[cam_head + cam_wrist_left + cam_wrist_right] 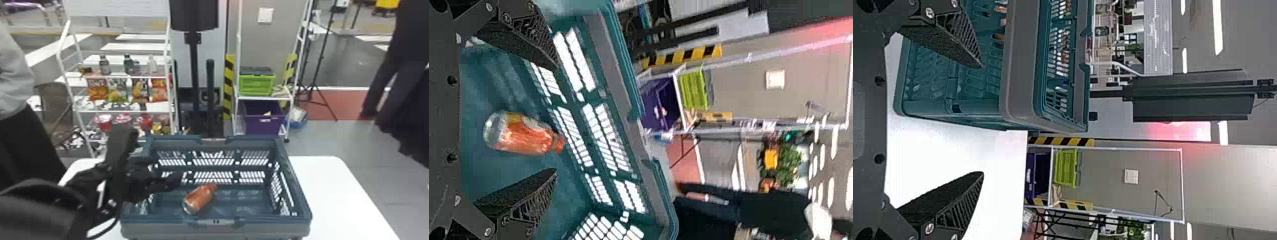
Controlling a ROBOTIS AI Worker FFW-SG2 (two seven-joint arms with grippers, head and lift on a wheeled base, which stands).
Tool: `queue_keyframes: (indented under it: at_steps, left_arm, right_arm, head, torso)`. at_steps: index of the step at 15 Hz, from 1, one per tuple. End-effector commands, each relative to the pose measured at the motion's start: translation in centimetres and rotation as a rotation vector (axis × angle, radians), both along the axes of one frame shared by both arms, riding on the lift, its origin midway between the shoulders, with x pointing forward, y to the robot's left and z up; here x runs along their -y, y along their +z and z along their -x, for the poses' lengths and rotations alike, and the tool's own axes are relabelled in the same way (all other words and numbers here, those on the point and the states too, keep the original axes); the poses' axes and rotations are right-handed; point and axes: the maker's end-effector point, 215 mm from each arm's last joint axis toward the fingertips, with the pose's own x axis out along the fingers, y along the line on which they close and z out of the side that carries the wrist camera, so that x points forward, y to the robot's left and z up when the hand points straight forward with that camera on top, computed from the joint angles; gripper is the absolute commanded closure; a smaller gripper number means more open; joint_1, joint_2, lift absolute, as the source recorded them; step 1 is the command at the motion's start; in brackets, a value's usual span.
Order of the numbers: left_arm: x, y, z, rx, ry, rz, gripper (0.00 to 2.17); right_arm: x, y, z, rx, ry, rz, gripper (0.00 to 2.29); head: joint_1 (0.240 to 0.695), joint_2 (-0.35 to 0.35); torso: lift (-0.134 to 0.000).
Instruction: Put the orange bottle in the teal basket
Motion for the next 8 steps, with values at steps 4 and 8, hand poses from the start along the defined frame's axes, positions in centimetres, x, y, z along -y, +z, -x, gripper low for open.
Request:
queue_keyframes:
  at_steps: [4, 8]
  left_arm:
    - [-5.2, -0.3, 5.4, 0.047, 0.136, 0.082, 0.19]
    - [-6.3, 2.3, 7.1, 0.226, 0.201, 0.162, 0.19]
  right_arm:
    - [0.0, 0.2, -0.5, 0.01, -0.003, -0.006, 0.13]
    - [-0.3, 0.2, -0.5, 0.008, 0.003, -0.013, 0.13]
  head:
    - [0.499, 0.0]
    - [0.499, 0.0]
  torso:
    - [0.0]
    - [0.0]
